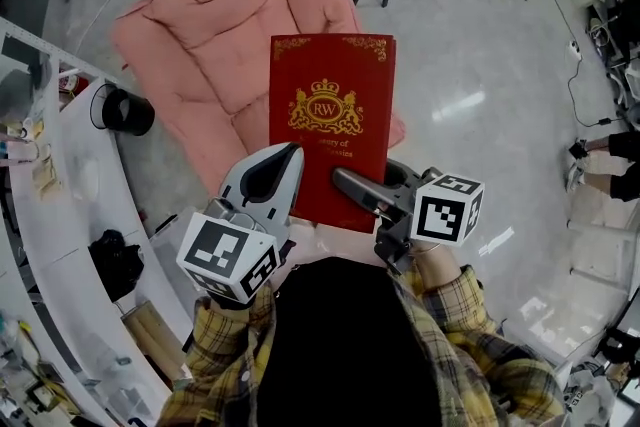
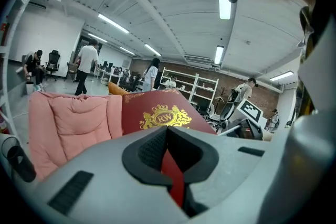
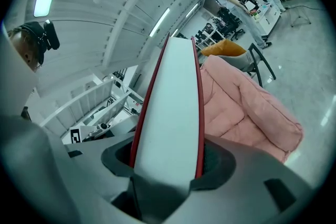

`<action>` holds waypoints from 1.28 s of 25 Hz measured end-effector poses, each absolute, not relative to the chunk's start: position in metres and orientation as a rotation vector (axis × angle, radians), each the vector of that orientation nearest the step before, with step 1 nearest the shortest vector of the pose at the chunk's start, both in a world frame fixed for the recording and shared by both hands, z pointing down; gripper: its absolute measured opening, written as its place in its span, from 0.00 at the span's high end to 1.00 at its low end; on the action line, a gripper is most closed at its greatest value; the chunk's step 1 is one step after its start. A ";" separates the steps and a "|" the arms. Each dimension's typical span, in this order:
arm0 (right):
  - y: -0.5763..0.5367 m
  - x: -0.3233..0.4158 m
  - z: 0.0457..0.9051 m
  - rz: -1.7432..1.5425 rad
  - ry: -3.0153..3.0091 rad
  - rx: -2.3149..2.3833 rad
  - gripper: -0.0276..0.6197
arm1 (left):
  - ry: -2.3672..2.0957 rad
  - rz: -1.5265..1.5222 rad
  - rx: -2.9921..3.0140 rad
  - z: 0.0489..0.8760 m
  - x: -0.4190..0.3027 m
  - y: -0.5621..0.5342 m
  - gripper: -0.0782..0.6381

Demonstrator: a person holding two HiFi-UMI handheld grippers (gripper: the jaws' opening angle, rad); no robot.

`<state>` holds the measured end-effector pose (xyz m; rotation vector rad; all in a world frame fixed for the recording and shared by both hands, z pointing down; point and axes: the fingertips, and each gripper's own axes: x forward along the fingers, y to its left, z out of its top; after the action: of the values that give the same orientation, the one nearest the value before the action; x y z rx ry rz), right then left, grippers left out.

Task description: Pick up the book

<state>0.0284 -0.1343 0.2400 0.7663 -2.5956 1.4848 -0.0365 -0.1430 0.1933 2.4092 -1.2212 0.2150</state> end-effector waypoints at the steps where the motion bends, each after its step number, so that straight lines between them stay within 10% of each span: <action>1: -0.133 0.028 0.238 1.482 -2.599 0.762 0.55 | -1.221 0.212 2.413 0.192 -0.035 -0.142 0.88; 32: -0.127 0.017 0.233 1.451 -2.613 0.713 0.55 | -1.245 0.198 2.399 0.192 -0.039 -0.137 0.88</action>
<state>0.0173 -0.1268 0.2328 0.7131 -2.6130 1.4510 -0.0395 -0.1375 0.1917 2.3988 -1.2448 0.1984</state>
